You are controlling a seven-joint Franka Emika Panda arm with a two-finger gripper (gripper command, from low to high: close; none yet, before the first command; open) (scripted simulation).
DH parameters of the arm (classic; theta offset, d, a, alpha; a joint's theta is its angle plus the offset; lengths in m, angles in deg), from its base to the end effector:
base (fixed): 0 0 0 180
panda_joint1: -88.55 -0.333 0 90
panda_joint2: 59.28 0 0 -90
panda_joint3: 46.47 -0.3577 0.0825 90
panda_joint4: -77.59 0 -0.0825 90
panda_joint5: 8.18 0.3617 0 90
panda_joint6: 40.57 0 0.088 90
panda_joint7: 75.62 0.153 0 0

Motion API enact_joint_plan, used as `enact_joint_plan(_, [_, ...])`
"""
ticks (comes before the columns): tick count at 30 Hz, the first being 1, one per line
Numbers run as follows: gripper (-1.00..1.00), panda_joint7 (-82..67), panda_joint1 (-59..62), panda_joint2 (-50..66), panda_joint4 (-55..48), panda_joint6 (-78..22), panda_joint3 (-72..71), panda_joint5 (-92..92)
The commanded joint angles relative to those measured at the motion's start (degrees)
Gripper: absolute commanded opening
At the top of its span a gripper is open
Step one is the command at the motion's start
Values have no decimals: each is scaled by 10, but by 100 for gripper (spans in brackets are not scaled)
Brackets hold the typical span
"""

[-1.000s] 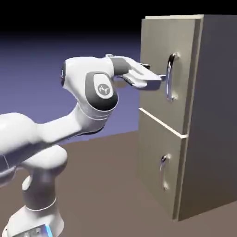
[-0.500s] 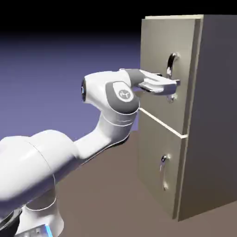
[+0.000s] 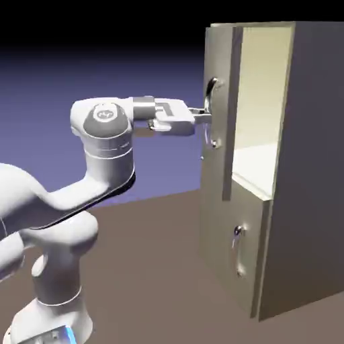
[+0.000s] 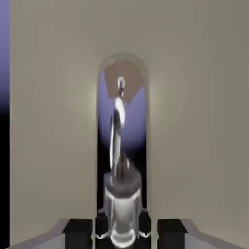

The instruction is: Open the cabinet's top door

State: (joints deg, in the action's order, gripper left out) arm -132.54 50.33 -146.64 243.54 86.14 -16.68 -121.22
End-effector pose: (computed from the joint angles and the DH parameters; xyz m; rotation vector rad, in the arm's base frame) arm 0.2376 -0.0841 0.5695 0.8660 1.3209 0.3218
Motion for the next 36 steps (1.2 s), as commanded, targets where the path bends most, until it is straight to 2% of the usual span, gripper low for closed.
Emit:
enact_joint_plan(1, [-100,6,4,0,6,-15,-21,16])
enact_joint_plan(11, [-100,62,21,29,31,-163,-228,181])
enact_joint_plan(20, [-100,122,38,123,-9,-303,-415,343])
enact_joint_plan(28, [-100,185,108,266,-112,-450,-581,486])
enact_joint_plan(36, [-100,247,249,425,-272,-616,-744,589])
